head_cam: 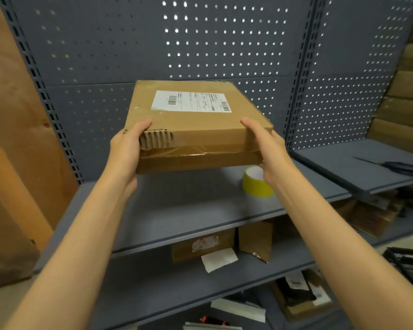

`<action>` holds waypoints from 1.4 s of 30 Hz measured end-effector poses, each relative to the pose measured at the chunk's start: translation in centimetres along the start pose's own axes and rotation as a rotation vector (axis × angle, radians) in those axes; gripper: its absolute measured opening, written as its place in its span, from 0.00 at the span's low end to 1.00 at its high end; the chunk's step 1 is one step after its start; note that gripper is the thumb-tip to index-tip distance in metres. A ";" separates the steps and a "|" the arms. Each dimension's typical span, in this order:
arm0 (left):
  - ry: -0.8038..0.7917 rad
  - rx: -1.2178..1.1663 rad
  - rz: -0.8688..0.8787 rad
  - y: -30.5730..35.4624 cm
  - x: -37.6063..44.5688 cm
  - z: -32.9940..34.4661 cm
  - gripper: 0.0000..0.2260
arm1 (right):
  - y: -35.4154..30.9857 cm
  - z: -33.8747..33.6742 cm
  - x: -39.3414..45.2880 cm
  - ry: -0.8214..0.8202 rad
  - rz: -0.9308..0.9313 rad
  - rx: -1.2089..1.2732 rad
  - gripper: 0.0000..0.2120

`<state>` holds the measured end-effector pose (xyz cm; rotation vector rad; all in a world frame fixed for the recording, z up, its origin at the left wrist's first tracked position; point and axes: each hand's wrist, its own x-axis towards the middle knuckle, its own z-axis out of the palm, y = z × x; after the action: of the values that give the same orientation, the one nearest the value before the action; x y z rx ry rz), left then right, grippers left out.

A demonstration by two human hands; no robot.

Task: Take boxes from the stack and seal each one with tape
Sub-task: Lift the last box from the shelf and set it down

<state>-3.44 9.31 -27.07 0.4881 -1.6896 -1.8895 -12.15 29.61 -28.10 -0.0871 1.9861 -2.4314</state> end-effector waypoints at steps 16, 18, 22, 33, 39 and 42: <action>0.113 -0.076 0.034 -1.5 -1.9 21.9 0.17 | -7.4 -17.6 12.4 -0.145 -0.067 -0.038 0.22; 0.108 -0.063 0.041 -1.5 -2.0 23.5 0.17 | -7.6 -18.8 13.2 -0.130 -0.061 -0.049 0.23; 0.097 -0.046 0.052 -2.1 -2.0 26.0 0.18 | -7.9 -20.8 14.5 -0.118 -0.065 -0.054 0.24; 0.064 0.009 0.032 -5.5 -3.3 33.4 0.19 | -6.6 -28.8 18.3 -0.073 -0.087 -0.035 0.16; 0.127 -0.019 -0.014 -8.6 -5.2 38.2 0.14 | -4.3 -34.1 20.8 -0.144 -0.076 -0.046 0.17; 0.144 -0.032 -0.046 -10.2 -6.3 40.2 0.14 | -3.3 -36.3 21.6 -0.156 -0.040 -0.053 0.19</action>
<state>-24.43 45.27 -31.98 0.6393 -1.5652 -1.8631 -35.20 65.00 -31.19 -0.3096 1.9996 -2.3147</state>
